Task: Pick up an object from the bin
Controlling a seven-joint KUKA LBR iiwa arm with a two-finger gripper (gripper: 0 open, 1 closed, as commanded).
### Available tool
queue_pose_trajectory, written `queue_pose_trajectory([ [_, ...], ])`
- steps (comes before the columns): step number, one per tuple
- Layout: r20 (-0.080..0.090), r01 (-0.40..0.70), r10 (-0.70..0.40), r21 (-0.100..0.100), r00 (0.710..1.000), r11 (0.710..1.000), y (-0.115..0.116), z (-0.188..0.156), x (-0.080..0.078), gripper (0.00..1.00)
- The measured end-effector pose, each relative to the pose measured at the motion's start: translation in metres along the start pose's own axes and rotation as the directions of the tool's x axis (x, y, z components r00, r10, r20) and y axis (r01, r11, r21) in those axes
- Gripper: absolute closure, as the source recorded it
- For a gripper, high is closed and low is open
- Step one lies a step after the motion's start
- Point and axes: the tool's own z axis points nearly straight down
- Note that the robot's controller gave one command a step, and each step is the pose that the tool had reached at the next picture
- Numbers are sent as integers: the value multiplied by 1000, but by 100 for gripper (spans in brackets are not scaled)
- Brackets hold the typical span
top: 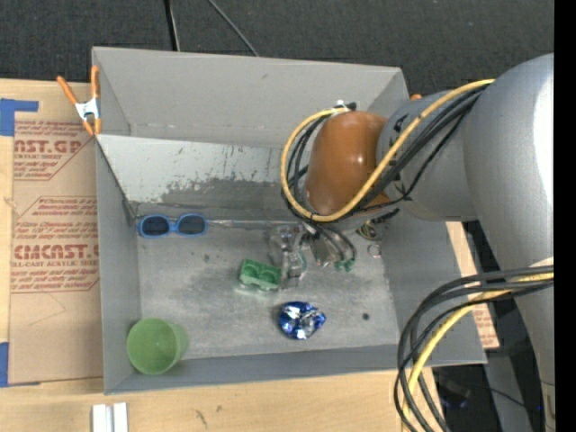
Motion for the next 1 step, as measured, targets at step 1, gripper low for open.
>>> queue_pose_trajectory([
  [1,2,60,-60,3,998,998,7,-153,30,100],
])
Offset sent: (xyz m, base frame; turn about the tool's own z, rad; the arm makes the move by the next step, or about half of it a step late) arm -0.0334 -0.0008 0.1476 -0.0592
